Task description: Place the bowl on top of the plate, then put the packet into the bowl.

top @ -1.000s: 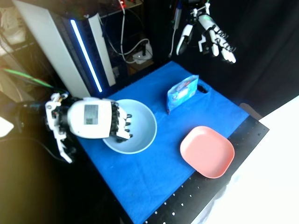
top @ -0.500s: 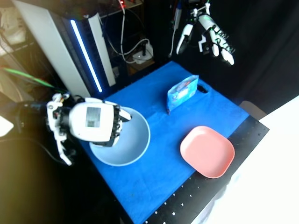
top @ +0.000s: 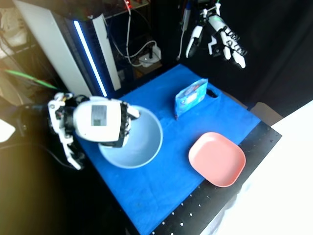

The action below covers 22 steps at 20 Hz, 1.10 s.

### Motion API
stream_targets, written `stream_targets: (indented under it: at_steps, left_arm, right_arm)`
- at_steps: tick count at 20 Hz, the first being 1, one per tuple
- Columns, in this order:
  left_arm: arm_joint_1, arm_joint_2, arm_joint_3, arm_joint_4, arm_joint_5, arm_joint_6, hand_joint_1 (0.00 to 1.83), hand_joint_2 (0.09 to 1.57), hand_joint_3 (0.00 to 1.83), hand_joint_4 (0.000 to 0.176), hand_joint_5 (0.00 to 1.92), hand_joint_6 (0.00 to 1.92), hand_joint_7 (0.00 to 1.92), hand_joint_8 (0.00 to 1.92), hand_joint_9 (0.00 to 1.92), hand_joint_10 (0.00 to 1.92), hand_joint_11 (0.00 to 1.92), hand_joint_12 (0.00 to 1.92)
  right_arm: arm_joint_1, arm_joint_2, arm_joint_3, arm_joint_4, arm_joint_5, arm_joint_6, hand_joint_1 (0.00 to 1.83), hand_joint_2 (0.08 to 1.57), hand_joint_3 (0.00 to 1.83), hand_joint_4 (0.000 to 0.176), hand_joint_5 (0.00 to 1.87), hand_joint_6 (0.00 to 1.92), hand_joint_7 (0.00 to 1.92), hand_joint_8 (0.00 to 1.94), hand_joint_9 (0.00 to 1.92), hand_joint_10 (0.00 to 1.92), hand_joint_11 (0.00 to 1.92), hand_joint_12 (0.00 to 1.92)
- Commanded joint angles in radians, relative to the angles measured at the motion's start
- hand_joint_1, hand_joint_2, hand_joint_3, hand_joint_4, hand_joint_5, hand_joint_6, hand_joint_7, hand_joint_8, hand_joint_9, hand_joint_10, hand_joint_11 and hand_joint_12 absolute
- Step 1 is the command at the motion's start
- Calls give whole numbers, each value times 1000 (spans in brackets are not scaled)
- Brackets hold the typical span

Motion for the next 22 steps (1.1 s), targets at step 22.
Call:
stream_targets:
  at_steps: [22]
  left_arm:
    - [-8, -12, 11, -8, -131, -9, 735, 921, 0, 108, 163, 0, 77, 1, 76, 1, 0, 389]
  right_arm:
    - [248, -147, 149, 121, 28, -124, 562, 1571, 67, 129, 1195, 1921, 1502, 1941, 1647, 1921, 1619, 1921]
